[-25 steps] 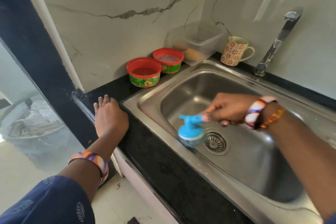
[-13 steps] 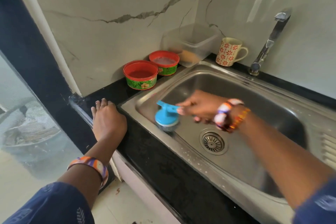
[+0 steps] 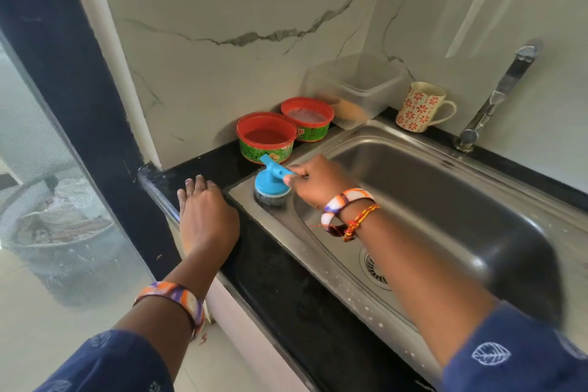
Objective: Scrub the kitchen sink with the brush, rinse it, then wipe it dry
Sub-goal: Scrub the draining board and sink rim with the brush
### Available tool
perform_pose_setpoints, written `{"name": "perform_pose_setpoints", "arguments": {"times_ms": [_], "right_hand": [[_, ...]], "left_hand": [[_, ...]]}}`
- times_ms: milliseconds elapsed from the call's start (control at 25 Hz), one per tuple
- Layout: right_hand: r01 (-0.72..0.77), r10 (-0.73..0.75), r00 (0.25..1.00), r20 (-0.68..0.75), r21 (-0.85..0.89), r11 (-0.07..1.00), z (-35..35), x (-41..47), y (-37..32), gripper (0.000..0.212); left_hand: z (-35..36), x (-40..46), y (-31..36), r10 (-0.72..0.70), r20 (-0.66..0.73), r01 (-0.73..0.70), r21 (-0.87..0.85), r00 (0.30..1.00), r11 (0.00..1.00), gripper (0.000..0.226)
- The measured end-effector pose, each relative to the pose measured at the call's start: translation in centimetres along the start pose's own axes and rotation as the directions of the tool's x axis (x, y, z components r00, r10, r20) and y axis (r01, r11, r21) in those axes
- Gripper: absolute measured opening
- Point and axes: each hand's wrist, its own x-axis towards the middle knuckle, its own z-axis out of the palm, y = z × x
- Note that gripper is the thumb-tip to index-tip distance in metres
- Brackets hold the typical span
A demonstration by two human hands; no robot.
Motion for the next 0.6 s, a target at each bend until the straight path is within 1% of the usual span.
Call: {"name": "perform_pose_setpoints", "arguments": {"times_ms": [80,160,200,240,280,320,400,440,480,520,600], "right_hand": [[-0.113,0.111,0.99,-0.091,-0.024,0.993,-0.2,1.2,1.6,0.033],[-0.27,0.258,0.951,-0.169,-0.047,0.962,-1.5,3.1,3.1,0.035],[-0.335,0.322,0.928,-0.187,-0.042,0.941,-2.3,4.0,3.5,0.036],[-0.366,0.355,0.916,-0.187,-0.024,0.93,-2.6,4.3,3.5,0.037],[-0.35,0.343,0.924,-0.171,-0.009,0.937,-2.5,4.4,3.3,0.037],[-0.29,0.285,0.947,-0.144,-0.015,0.957,-1.9,3.8,2.6,0.036],[-0.087,0.083,0.994,-0.071,-0.057,0.995,0.0,1.6,0.9,0.032],[-0.002,-0.001,0.999,-0.033,-0.08,0.997,0.8,0.3,0.0,0.031],[0.036,-0.038,0.999,-0.016,-0.1,0.994,1.0,-0.5,-0.5,0.03],[0.019,-0.022,1.0,-0.022,-0.114,0.993,0.8,-0.2,-0.4,0.03],[-0.114,0.108,0.993,-0.047,-0.148,0.982,-0.7,2.0,0.7,0.032]], "left_hand": [[-0.1,0.0,-0.1,0.004,0.008,-0.004,-0.017,1.0,1.0,0.054],[-0.1,-0.1,-0.1,0.002,0.017,-0.002,-0.032,1.0,0.999,0.054],[-0.1,-0.1,-0.1,0.002,0.02,-0.002,-0.031,1.0,1.0,0.054],[-0.2,-0.2,-0.1,0.004,0.023,-0.003,-0.028,1.0,1.0,0.054],[-0.2,-0.1,-0.1,0.005,0.026,-0.004,-0.028,1.0,1.0,0.054],[-0.2,-0.1,-0.1,0.005,0.027,-0.004,-0.032,1.0,0.999,0.054],[-0.2,0.0,0.0,0.004,0.021,-0.003,-0.032,1.0,0.999,0.055],[-0.2,0.0,0.0,0.002,0.015,-0.002,-0.028,1.0,1.0,0.055],[-0.2,0.0,0.0,0.002,0.012,-0.002,-0.024,1.0,1.0,0.055],[-0.2,0.0,0.0,0.004,0.013,-0.004,-0.019,1.0,1.0,0.055],[-0.2,0.0,-0.1,0.007,0.018,-0.007,-0.019,1.0,1.0,0.055]]}}
